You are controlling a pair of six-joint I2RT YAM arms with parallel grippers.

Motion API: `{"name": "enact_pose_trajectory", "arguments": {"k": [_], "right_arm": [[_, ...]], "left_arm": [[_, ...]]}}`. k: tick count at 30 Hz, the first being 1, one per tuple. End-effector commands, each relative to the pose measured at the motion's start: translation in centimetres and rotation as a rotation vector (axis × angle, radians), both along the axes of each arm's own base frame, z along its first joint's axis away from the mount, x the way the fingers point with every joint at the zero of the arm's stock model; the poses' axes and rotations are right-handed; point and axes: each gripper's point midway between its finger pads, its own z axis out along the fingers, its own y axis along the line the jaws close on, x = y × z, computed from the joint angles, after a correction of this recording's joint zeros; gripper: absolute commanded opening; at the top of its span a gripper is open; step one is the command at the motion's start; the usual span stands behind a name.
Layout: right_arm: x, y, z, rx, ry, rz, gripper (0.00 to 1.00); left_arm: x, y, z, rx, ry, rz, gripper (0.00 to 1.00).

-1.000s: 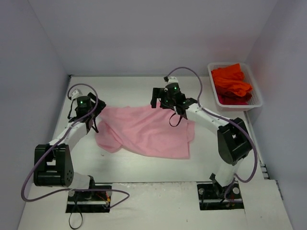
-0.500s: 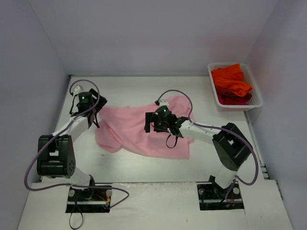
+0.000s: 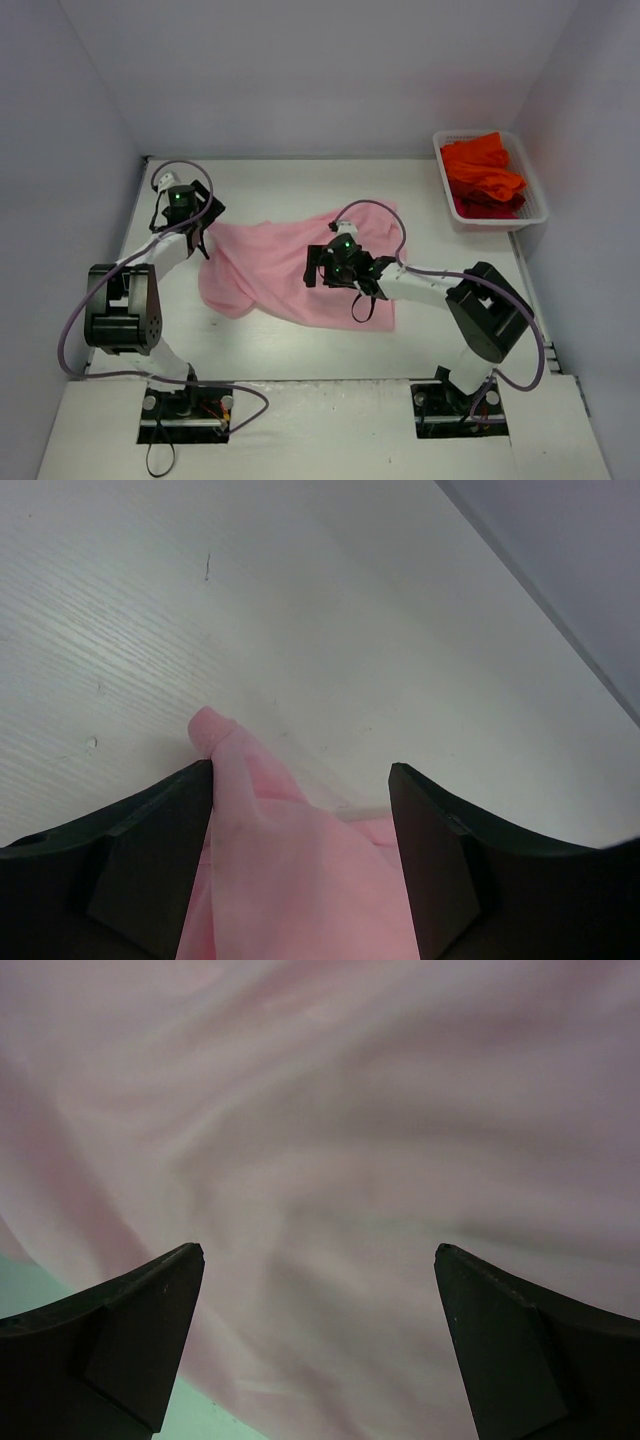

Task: Fold and stack the t-shirts
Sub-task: Flatten the tshirt out

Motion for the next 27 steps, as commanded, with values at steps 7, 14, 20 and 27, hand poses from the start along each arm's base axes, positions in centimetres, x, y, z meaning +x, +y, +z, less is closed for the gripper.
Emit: {"name": "enact_pose_trajectory", "arguments": {"k": [7,14,20,27], "right_arm": [[-2.0,2.2,0.7,0.091,-0.023,-0.001,0.97],[-4.3,3.1,-0.8,0.081,0.011,0.033,0.97],[-6.7,4.0,-0.9,0.093,0.03,0.058,0.97],[-9.1,3.9,0.2,0.086,0.025,0.059,0.97]], "left_arm": [[3.2,0.5,4.2,0.033,-0.118,-0.002,0.66],[3.5,0.0,3.4,0.017,-0.105,-0.028,0.66],[2.6,0.2,3.8,0.036,-0.107,-0.027,0.66],[1.4,0.4,5.2,0.049,-0.115,-0.022,0.66]]}}
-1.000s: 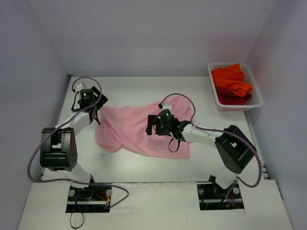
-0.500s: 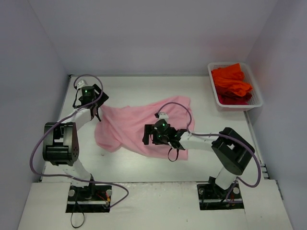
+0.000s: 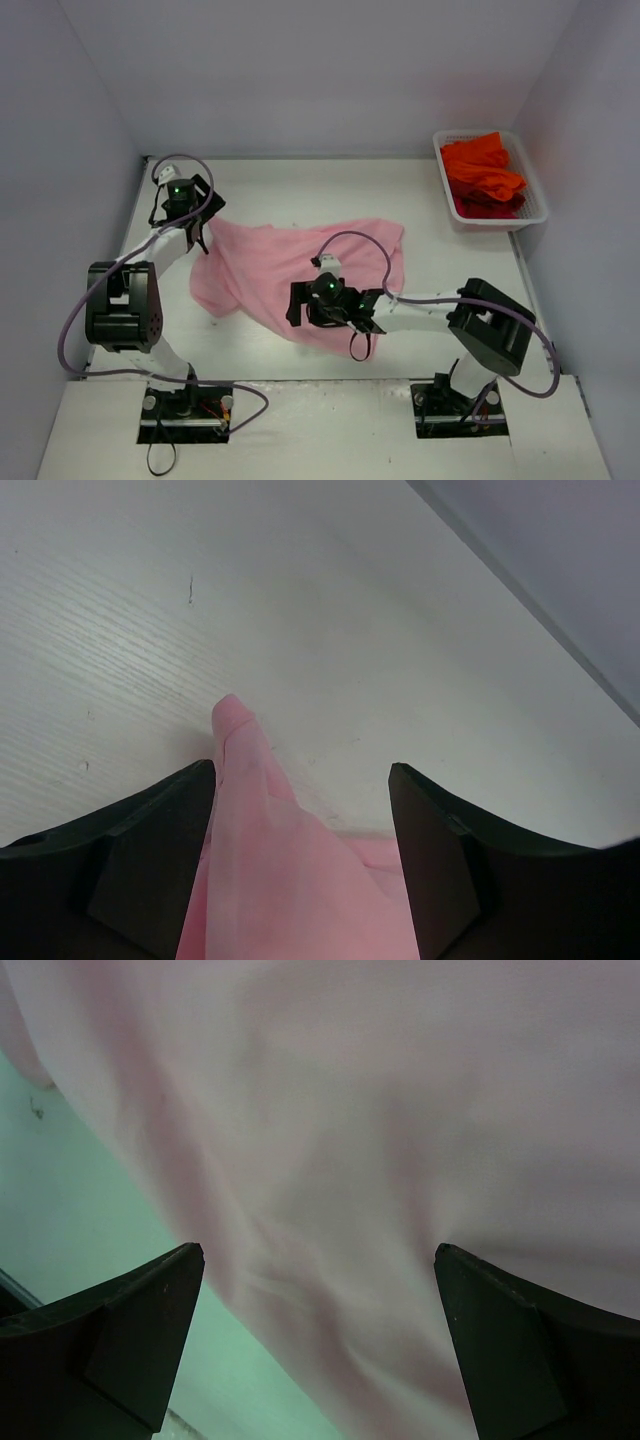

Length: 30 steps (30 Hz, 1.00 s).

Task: Fold and stack the t-shirts
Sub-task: Flatten the tshirt out

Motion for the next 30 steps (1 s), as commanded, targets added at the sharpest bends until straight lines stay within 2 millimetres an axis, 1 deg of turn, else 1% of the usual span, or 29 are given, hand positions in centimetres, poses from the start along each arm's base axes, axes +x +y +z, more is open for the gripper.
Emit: {"name": "enact_pose_trajectory", "arguments": {"k": [1,2,5,6,7,9,10,12,14,15,17,18,20,21,22,23,24,25,28,29,30], "right_arm": [[-0.7,-1.0,1.4,0.002,-0.01,-0.054,0.98],[-0.9,-1.1,2.0,0.014,-0.015,-0.055,0.97],[-2.1,-1.9,2.6,0.024,-0.008,-0.068,0.98],[-2.8,-2.1,2.6,0.023,0.001,-0.07,0.98],[-3.1,-2.2,3.2,0.036,-0.002,-0.073,0.97],[-4.1,-2.8,2.9,0.022,0.015,-0.079,0.97],[-4.1,-3.0,3.4,0.027,0.001,-0.091,0.98],[-4.6,-3.4,3.5,0.011,-0.001,-0.097,0.98],[-4.3,-3.4,4.7,0.031,-0.02,-0.112,0.98],[-4.3,-3.4,4.9,0.029,-0.025,-0.113,0.98],[-4.0,-3.4,5.8,0.037,-0.049,-0.115,0.98],[-3.8,-3.2,6.4,0.044,-0.058,-0.117,0.98],[-3.6,-3.1,6.5,0.04,-0.067,-0.117,0.98],[-3.6,-3.1,6.2,0.03,-0.062,-0.117,0.98],[-3.7,-3.0,6.0,0.03,-0.054,-0.116,0.98],[-3.9,-2.9,5.8,0.025,-0.05,-0.114,0.98],[-3.9,-2.8,5.5,0.02,-0.046,-0.114,0.98],[-4.1,-2.6,5.5,0.02,-0.046,-0.112,0.98],[-4.4,-1.9,5.6,0.018,-0.049,-0.1,0.98],[-4.4,-1.7,5.7,0.021,-0.051,-0.1,0.98],[-4.4,-1.6,5.7,0.02,-0.052,-0.098,0.98]], "left_arm": [[0.1,0.5,5.0,0.019,-0.118,0.005,0.66],[-0.1,0.5,5.2,0.019,-0.119,0.006,0.66],[-0.8,0.6,5.9,0.024,-0.125,0.009,0.66],[-1.3,0.6,6.2,0.024,-0.128,0.009,0.66],[-1.6,0.6,6.4,0.026,-0.131,0.01,0.66],[-2.1,0.8,7.2,0.031,-0.15,0.016,0.66],[-2.3,0.8,7.2,0.033,-0.15,0.018,0.66],[-2.3,0.9,7.7,0.039,-0.164,0.021,0.66],[-1.9,0.8,8.2,0.038,-0.173,0.015,0.66],[-1.6,0.6,7.9,0.033,-0.168,0.004,0.66],[-0.7,0.2,8.3,0.016,-0.192,-0.01,0.66],[-0.3,0.0,7.7,0.009,-0.187,-0.021,0.66],[0.7,-0.1,7.5,0.006,-0.205,-0.024,0.66],[1.0,-0.7,7.2,-0.007,-0.205,-0.055,0.66],[1.5,-0.7,7.2,0.0,-0.204,-0.064,0.66],[1.8,-0.8,6.3,0.003,-0.184,-0.067,0.66],[2.1,-0.8,6.0,0.007,-0.176,-0.072,0.66],[2.5,-0.8,5.2,0.009,-0.161,-0.077,0.66],[3.0,-1.0,4.2,0.003,-0.152,-0.086,0.66],[3.3,-1.1,3.4,-0.001,-0.14,-0.09,0.66],[3.5,-1.2,3.1,-0.002,-0.138,-0.091,0.66]]}}
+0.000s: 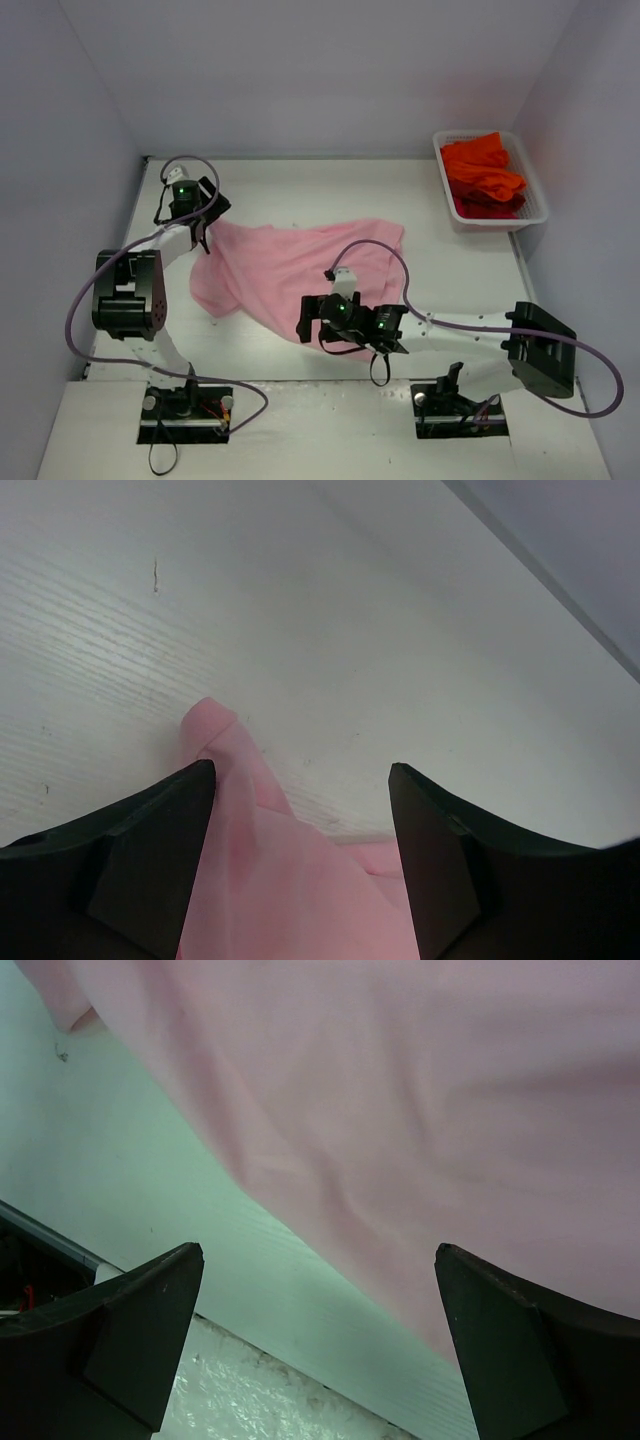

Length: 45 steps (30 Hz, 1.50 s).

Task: Fold and stack the t-shirts
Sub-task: Flatten the tshirt out

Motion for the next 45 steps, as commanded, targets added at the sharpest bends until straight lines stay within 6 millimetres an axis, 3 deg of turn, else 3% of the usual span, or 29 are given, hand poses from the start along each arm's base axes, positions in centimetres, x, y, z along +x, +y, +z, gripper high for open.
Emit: {"name": "enact_pose_trajectory", "arguments": {"k": [1,9,17,19,26,27,36,40,45], "right_arm": [[1.0,1.7,2.3,0.049,-0.049,-0.035,0.98],[0.2,2.5,0.7,0.017,-0.023,-0.016,0.99],[0.5,4.0,1.1,0.023,-0.036,-0.003,0.99],[0.8,4.3,1.5,0.022,-0.054,0.002,0.99],[2.4,4.7,2.5,0.045,-0.055,-0.031,0.99],[2.7,4.5,2.5,0.052,-0.048,-0.042,0.99],[4.1,1.9,3.3,0.096,-0.032,-0.141,1.0],[4.7,1.1,4.1,0.096,-0.051,-0.16,1.0],[5.2,0.6,4.8,0.098,-0.066,-0.164,1.0]], "left_arm": [[2.8,-0.2,3.6,0.002,-0.136,-0.028,0.66],[4.1,-1.6,2.1,-0.048,-0.121,-0.091,0.64],[2.8,-2.9,0.4,-0.016,-0.04,-0.114,0.62],[1.7,-3.4,-0.6,-0.007,0.01,-0.116,0.62],[-1.6,-5.1,-1.3,0.055,0.1,-0.121,0.62],[-2.1,-5.9,-1.0,0.063,0.102,-0.138,0.62],[-5.6,-6.0,-2.3,0.102,0.18,-0.112,0.62],[-8.1,-6.6,-3.1,0.12,0.235,-0.12,0.62],[-9.8,-7.1,-1.7,0.111,0.206,-0.104,0.62]]}}
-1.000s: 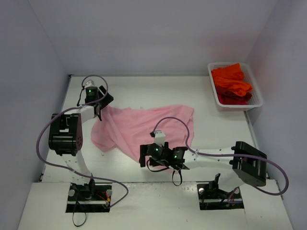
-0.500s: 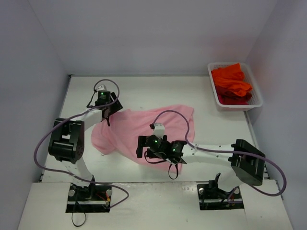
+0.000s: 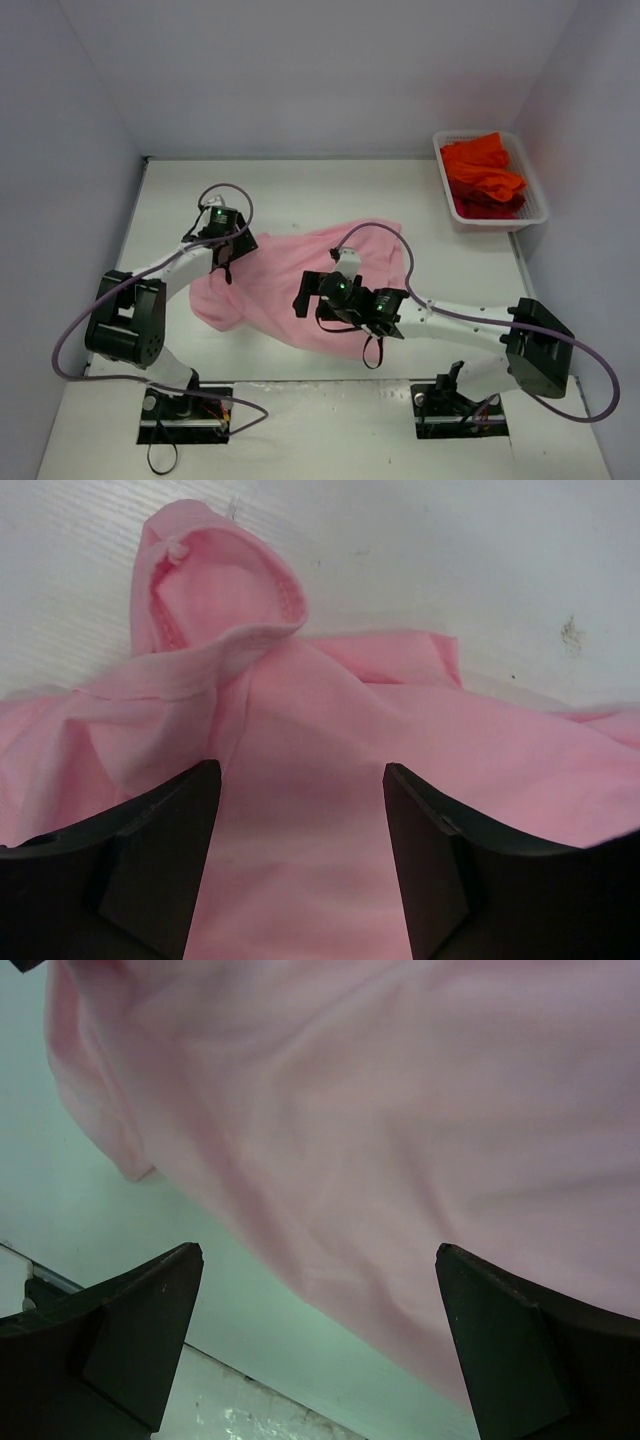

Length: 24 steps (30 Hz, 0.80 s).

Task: Fold and stack the t-shirts
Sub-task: Flatten the tshirt out

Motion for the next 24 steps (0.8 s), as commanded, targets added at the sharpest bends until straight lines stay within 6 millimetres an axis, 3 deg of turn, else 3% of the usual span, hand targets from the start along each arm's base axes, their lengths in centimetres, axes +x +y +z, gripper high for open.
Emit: {"name": "enact_pose_trajectory", "arguments": {"k": [1,7,12,18,24], "right_arm": [[1.2,-0.3,2.0,0.034,-0.05,-0.045,1.0],[1.1,-0.2,2.0,0.032,-0.047,-0.04,1.0],[1.0,-0.3,1.8,0.029,-0.046,-0.039,1.0],[0.7,-0.6,1.5,0.027,-0.036,-0.036,1.0],[0.4,-0.9,1.2,0.025,-0.032,-0.033,1.0]], "left_arm": [[0.3,-0.1,4.0,-0.004,-0.1,0.033,0.62],[2.6,0.2,8.3,0.046,-0.167,0.036,0.62],[4.6,0.0,10.1,0.057,-0.203,0.032,0.62],[7.3,0.2,8.9,0.096,-0.185,0.032,0.62],[9.0,1.4,6.1,0.111,-0.124,0.051,0.62]]}}
